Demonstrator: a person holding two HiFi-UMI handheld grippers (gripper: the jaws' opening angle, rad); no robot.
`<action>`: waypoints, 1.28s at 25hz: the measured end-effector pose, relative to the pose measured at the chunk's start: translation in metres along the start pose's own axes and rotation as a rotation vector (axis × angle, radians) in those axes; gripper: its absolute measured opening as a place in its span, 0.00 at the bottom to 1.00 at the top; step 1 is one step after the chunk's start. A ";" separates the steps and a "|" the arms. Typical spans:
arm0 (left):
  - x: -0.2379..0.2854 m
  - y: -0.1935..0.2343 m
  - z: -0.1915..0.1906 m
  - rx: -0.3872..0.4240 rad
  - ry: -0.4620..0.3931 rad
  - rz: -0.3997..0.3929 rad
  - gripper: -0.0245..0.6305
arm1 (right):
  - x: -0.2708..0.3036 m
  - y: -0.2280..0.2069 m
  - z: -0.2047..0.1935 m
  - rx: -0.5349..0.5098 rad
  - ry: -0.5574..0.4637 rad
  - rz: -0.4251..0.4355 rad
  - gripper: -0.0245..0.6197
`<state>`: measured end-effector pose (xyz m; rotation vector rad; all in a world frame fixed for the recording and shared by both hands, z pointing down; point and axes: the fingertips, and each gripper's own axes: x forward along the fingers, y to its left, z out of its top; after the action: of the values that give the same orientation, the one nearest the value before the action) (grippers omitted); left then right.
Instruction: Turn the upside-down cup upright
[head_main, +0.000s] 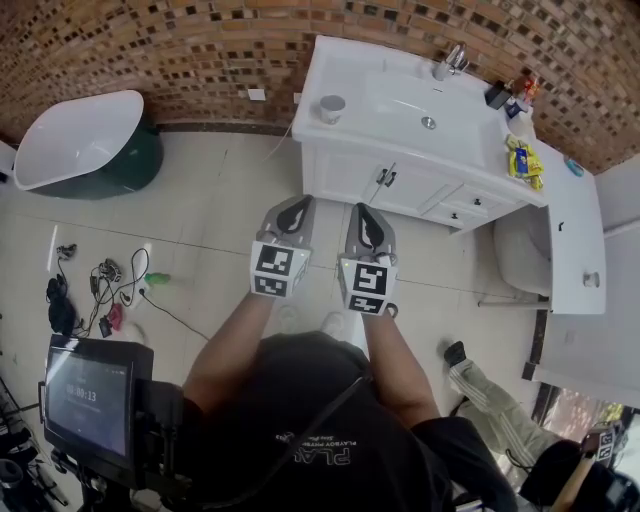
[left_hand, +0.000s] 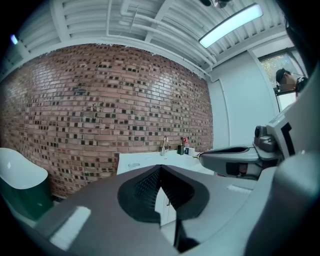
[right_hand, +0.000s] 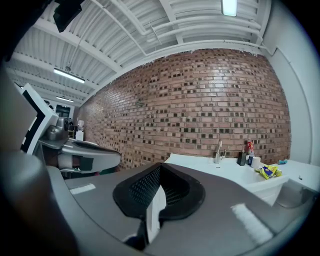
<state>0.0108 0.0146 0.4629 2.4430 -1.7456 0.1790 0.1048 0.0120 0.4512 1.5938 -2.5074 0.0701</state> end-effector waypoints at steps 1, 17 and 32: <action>-0.001 0.000 0.000 0.002 0.000 0.002 0.04 | -0.001 0.000 0.000 0.003 -0.001 -0.002 0.06; -0.008 0.004 -0.001 -0.005 -0.003 0.020 0.04 | -0.007 0.003 0.000 -0.024 0.002 -0.016 0.06; -0.011 0.006 0.000 -0.007 -0.020 0.030 0.04 | -0.010 0.005 -0.001 -0.020 0.001 -0.018 0.06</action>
<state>0.0010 0.0231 0.4609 2.4235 -1.7882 0.1518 0.1045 0.0234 0.4504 1.6081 -2.4843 0.0442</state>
